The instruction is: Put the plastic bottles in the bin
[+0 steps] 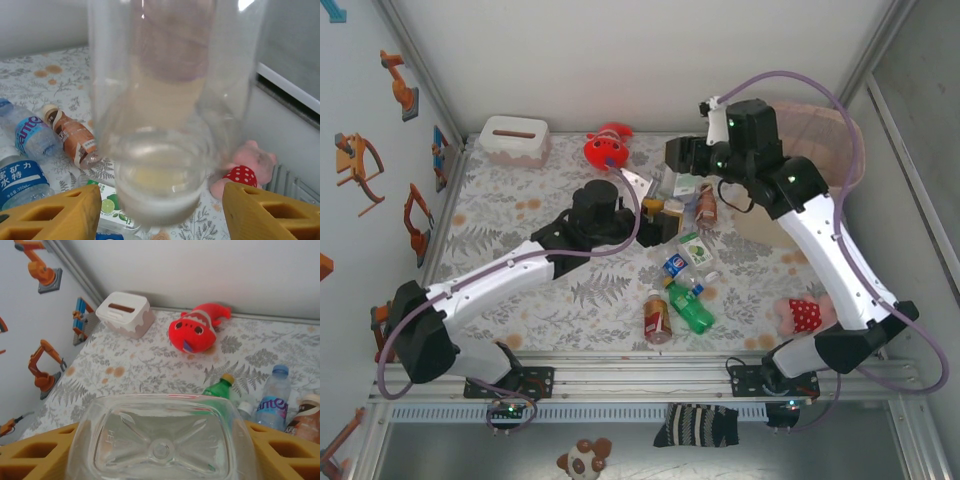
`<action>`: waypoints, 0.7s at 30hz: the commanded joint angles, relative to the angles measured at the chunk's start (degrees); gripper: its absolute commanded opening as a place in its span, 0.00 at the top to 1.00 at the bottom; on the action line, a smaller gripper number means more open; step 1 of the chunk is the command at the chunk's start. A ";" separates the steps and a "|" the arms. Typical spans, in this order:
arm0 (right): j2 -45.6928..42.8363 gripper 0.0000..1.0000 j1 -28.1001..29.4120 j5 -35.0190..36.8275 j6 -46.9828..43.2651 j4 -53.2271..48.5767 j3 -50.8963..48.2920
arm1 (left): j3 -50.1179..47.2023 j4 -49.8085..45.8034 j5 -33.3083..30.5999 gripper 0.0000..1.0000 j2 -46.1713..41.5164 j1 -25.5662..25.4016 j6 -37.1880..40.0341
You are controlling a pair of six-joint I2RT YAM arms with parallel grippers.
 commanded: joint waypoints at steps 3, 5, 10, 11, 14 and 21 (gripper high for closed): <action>-0.01 0.42 -5.59 1.55 -1.39 -0.14 5.67 | -1.69 1.43 -1.59 0.35 -3.58 -0.31 2.00; -0.01 0.43 -8.83 0.78 -1.21 0.28 6.75 | -2.29 1.29 -2.00 0.35 -4.22 -0.31 2.09; -0.43 0.43 -19.27 0.09 1.86 4.02 7.20 | -3.71 1.98 -2.64 0.34 -5.22 -0.31 2.00; -0.53 0.42 -21.54 -0.08 2.97 5.67 6.89 | -3.82 2.02 -2.70 0.35 -5.28 -0.31 1.87; -0.41 0.43 -28.23 -0.51 7.61 10.59 5.50 | -3.84 1.89 -2.62 0.35 -5.37 -0.31 1.84; 0.79 0.44 -40.20 4.27 25.51 18.70 0.44 | -4.62 1.71 -2.80 0.34 -5.75 -0.31 1.41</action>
